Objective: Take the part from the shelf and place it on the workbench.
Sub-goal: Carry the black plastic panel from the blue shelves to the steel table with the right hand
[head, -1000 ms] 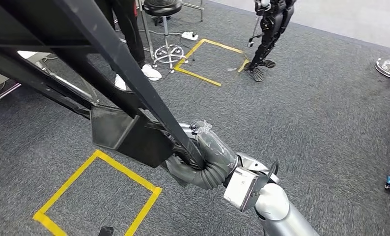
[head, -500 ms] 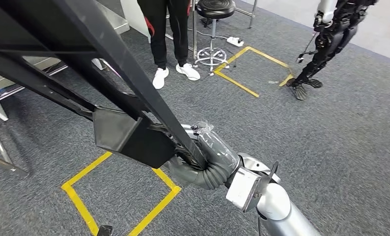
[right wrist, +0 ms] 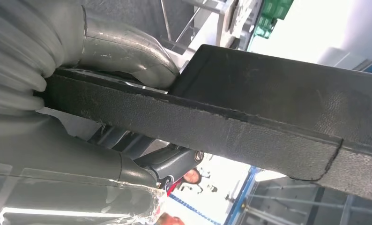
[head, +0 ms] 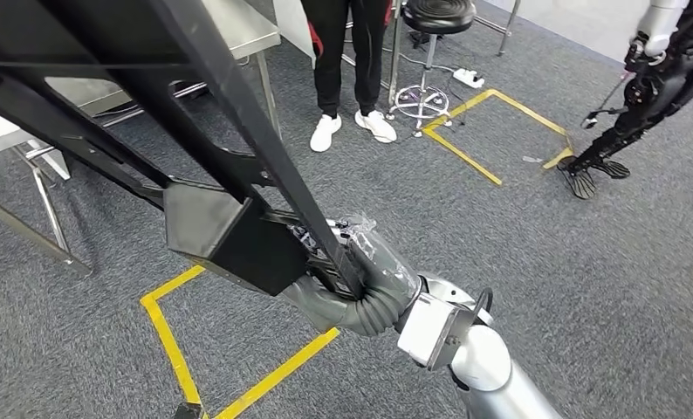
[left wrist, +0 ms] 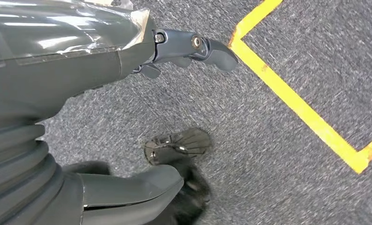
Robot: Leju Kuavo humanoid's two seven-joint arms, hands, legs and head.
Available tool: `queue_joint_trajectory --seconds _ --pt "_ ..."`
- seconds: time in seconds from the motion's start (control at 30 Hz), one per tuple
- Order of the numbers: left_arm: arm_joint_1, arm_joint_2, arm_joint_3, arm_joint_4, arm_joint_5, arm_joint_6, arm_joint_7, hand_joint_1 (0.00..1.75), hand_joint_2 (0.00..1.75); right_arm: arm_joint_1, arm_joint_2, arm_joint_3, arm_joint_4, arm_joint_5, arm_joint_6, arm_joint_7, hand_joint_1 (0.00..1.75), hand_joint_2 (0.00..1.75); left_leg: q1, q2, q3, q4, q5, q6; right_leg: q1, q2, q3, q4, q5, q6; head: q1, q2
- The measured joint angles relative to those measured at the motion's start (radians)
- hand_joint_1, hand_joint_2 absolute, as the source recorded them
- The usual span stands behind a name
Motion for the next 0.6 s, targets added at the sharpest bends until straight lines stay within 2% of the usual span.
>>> queue_joint_trajectory --seconds 0.03,0.1,0.13,0.17,0.23,0.27,0.3,0.33,0.37,0.43,0.47,0.5,0.53,0.6 --pt "-0.001 0.000 0.000 0.000 0.000 0.000 0.001 0.00 1.75 0.001 0.000 -0.002 0.000 0.001 0.000 0.001 1.75 1.75 -0.005 0.002 0.005 -0.012 -0.003 0.004 0.003 -0.010 0.002 -0.001 -0.003 0.005 0.001 0.000" --pt "0.000 -0.001 0.000 0.000 0.000 0.000 0.002 0.00 1.75 0.002 0.002 -0.006 -0.002 0.003 0.000 0.002 1.75 1.75 -0.004 -0.023 0.006 -0.020 0.000 0.013 0.004 -0.023 0.006 -0.004 -0.007 0.014 0.001 0.000" --pt "0.001 -0.002 0.000 -0.001 0.000 0.000 0.002 0.00 1.75 0.002 0.003 -0.008 -0.003 0.004 0.000 0.002 1.75 1.75 -0.001 -0.036 0.010 -0.026 0.003 0.019 0.002 -0.008 0.006 0.002 -0.013 0.017 0.001 0.000" --pt "0.001 -0.002 0.000 -0.001 0.000 0.000 0.002 0.00 1.75 0.002 0.004 -0.010 -0.004 0.004 0.000 0.002 1.75 1.75 0.003 -0.048 0.015 -0.033 0.007 0.025 0.001 0.019 -0.004 0.026 -0.026 0.018 0.001 0.000" --pt "-0.003 -0.003 0.001 -0.002 0.000 0.000 0.003 0.00 1.75 0.004 0.003 -0.013 -0.006 0.004 0.000 0.002 1.75 1.75 0.008 -0.074 0.020 -0.040 0.012 0.032 -0.003 0.081 -0.056 0.135 -0.071 0.015 0.004 0.000" --pt "-0.005 -0.003 0.001 -0.002 0.000 0.000 0.003 0.00 1.75 0.007 0.001 -0.015 -0.006 0.005 0.000 0.003 1.75 1.75 0.009 -0.089 0.020 -0.039 0.012 0.033 -0.004 0.095 -0.093 0.205 -0.095 0.014 0.005 0.000" --pt "-0.006 -0.005 0.001 -0.003 0.000 0.000 0.003 0.00 1.75 0.010 0.000 -0.016 -0.006 0.005 0.000 0.003 1.75 1.75 0.009 -0.104 0.020 -0.039 0.012 0.033 -0.004 0.099 -0.125 0.259 -0.109 0.017 0.006 0.000" --pt "-0.006 -0.006 0.001 -0.003 0.000 -0.001 0.003 0.00 1.75 0.012 -0.002 -0.017 -0.006 0.006 0.000 0.004 1.75 1.75 0.009 -0.118 0.020 -0.039 0.012 0.033 -0.005 0.101 -0.142 0.279 -0.106 0.024 0.006 0.000" --pt "-0.005 -0.007 0.001 -0.003 0.000 -0.001 0.003 0.00 1.75 0.013 -0.002 -0.018 -0.006 0.007 0.000 0.003 1.75 1.75 0.010 -0.131 0.021 -0.038 0.012 0.032 -0.006 0.101 -0.140 0.259 -0.087 0.034 0.006 0.000" --pt "-0.004 -0.007 0.001 -0.004 0.000 -0.001 0.003 0.00 1.75 0.012 -0.003 -0.019 -0.006 0.011 0.000 0.002 1.75 1.75 0.013 -0.151 0.024 -0.034 0.008 0.027 -0.011 0.106 -0.089 0.125 -0.019 0.056 0.006 0.000" --pt "-0.004 -0.007 0.001 -0.005 0.000 0.000 0.003 0.00 1.75 0.012 -0.003 -0.019 -0.006 0.013 0.000 0.001 1.75 1.75 0.012 -0.159 0.023 -0.030 0.005 0.021 -0.013 0.110 -0.064 0.061 0.008 0.059 0.007 0.000" --pt "-0.003 -0.006 0.001 -0.005 0.000 0.000 0.003 0.00 1.75 0.011 -0.002 -0.019 -0.007 0.014 -0.001 0.001 1.75 1.75 0.010 -0.165 0.021 -0.027 0.002 0.016 -0.014 0.114 -0.047 0.020 0.026 0.054 0.007 0.000" --pt "-0.002 -0.006 0.001 -0.005 0.000 0.001 0.003 0.00 1.75 0.011 -0.002 -0.019 -0.007 0.015 -0.002 0.000 1.75 1.75 0.008 -0.167 0.019 -0.026 0.001 0.010 -0.012 0.117 -0.041 0.003 0.033 0.044 0.008 0.000" --pt "0.003 -0.004 0.001 -0.005 0.000 0.002 0.002 0.00 1.75 0.011 0.001 -0.019 -0.007 0.017 -0.004 0.000 1.75 1.75 0.008 -0.166 0.017 -0.027 0.001 0.002 -0.012 0.117 -0.039 0.002 0.038 0.023 0.007 0.000"
